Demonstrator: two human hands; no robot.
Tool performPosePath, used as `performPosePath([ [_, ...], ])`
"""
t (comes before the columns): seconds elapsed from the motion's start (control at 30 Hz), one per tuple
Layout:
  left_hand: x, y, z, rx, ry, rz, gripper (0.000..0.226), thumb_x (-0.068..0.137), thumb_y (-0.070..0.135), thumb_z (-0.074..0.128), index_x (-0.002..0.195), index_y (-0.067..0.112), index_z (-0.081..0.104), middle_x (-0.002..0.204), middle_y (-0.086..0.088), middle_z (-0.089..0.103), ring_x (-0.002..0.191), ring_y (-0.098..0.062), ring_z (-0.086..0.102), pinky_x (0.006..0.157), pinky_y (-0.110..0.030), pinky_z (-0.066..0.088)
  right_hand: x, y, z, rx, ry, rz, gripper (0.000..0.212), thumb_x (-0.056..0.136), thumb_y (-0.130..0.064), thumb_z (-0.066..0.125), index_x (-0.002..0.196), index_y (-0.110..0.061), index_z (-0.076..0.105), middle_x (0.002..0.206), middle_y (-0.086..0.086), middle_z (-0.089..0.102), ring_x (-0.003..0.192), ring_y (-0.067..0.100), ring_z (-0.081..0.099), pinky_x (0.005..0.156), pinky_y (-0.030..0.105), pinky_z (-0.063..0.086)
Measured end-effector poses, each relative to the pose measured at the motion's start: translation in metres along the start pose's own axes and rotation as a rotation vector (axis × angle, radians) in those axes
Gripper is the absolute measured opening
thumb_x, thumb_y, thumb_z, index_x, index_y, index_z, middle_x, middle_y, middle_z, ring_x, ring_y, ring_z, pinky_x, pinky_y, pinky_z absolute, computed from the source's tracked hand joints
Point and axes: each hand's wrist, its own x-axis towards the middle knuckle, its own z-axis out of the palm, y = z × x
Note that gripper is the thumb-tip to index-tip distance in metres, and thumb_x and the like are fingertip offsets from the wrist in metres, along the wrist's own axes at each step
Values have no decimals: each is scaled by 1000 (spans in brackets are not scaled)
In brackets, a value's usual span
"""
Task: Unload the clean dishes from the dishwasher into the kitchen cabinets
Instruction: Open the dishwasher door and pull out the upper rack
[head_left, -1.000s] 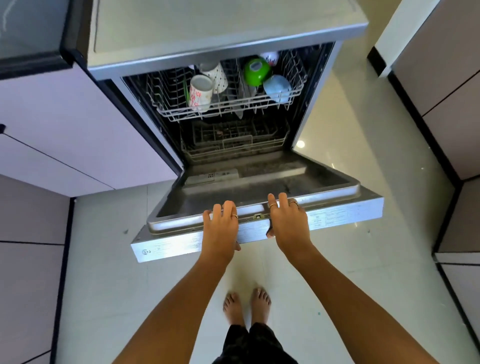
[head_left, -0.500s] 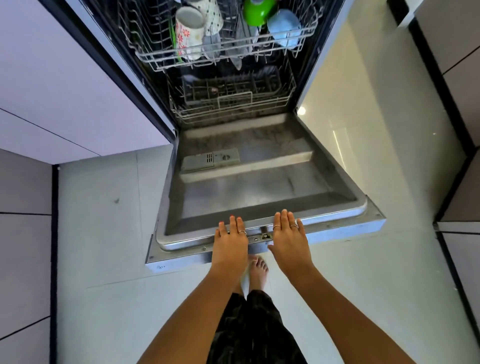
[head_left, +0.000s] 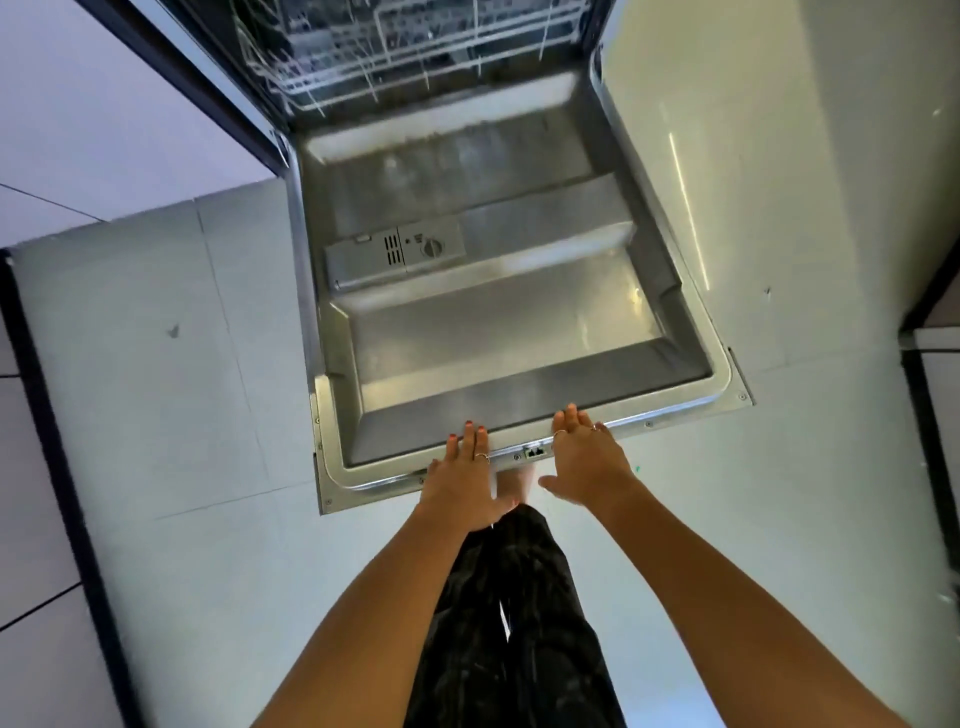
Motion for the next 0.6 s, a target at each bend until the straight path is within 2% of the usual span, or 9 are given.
performPosePath([
  [0.27,55,-17,42,36,-89,-16,97,90,55,47,150,12,-17,157,-4,-23,147,-25,-11,118,-48,8,50,14,45,44,-73,-19,86,93,-43,52,151,-3,2,159,15,-2,148,26,5,120,36,11],
  [0.6,139,-41,92,106,-118,-3,100,89,53,52,149,12,-17,157,-6,-23,147,-25,-8,119,-47,10,127,27,109,66,-87,-23,91,92,-45,53,151,-4,-1,159,14,-7,149,25,1,120,37,11],
])
